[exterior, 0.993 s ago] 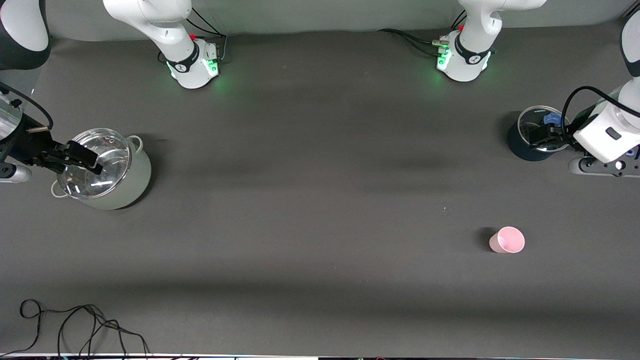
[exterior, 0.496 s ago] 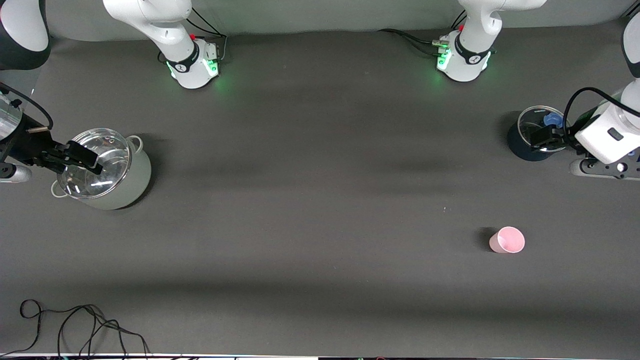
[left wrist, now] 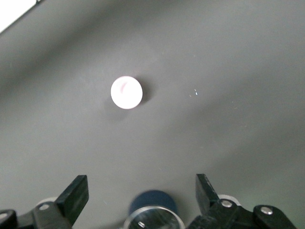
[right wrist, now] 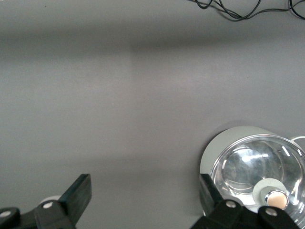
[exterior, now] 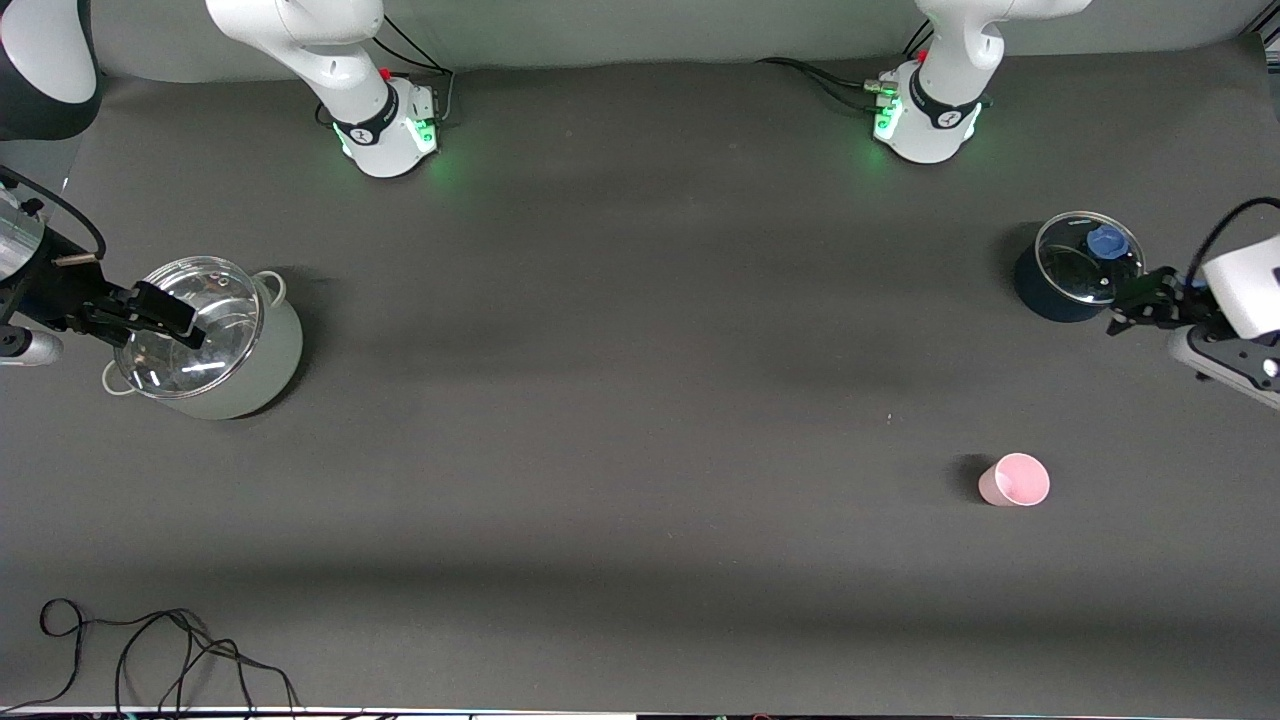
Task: Transfer pink cup from left to right arm
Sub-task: 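Move the open left gripper down toward the pink cup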
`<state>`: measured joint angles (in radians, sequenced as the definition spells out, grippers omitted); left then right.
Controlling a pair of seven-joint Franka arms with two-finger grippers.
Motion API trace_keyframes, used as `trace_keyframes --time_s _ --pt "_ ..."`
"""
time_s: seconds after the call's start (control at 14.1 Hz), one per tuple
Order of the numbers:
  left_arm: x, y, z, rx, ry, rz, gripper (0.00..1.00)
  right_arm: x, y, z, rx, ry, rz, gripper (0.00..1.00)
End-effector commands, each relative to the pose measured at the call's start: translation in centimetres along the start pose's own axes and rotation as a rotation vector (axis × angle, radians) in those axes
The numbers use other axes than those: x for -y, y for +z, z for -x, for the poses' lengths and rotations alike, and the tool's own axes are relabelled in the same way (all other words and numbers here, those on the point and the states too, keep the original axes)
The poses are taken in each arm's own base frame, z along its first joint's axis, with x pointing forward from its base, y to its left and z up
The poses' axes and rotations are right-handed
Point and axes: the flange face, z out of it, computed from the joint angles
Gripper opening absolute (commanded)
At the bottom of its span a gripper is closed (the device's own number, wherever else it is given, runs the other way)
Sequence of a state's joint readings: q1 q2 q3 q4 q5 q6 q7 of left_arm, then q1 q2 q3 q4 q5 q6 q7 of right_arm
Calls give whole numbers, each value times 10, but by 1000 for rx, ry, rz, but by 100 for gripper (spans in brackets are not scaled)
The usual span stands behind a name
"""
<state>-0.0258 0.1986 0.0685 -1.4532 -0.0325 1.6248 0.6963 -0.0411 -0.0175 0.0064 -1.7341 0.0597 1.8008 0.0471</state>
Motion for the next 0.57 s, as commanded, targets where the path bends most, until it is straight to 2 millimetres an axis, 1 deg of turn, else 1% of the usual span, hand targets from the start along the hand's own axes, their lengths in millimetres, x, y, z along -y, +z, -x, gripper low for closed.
trace_keyframes --time_s 0.0,0.07,0.21,0.28,0.35,0.43,0.5 --pt "39 10 11 -69 158 41 100 1 -4 6 -4 17 -23 100" --pt "55 16 18 -123 203 72 100 1 -4 6 -4 18 -23 100" --pt "80 32 32 -204 294 131 100 1 -4 6 -4 18 -23 100" --pt "89 43 36 -232 328 156 100 0 -4 6 -4 20 -22 100" --pt "103 53 46 -266 351 178 100 1 -4 6 -4 18 -23 100" --pt "116 66 55 -310 374 208 100 1 -4 6 -4 18 -23 100" --pt "125 83 59 -342 396 250 100 1 -4 6 -4 18 -23 100"
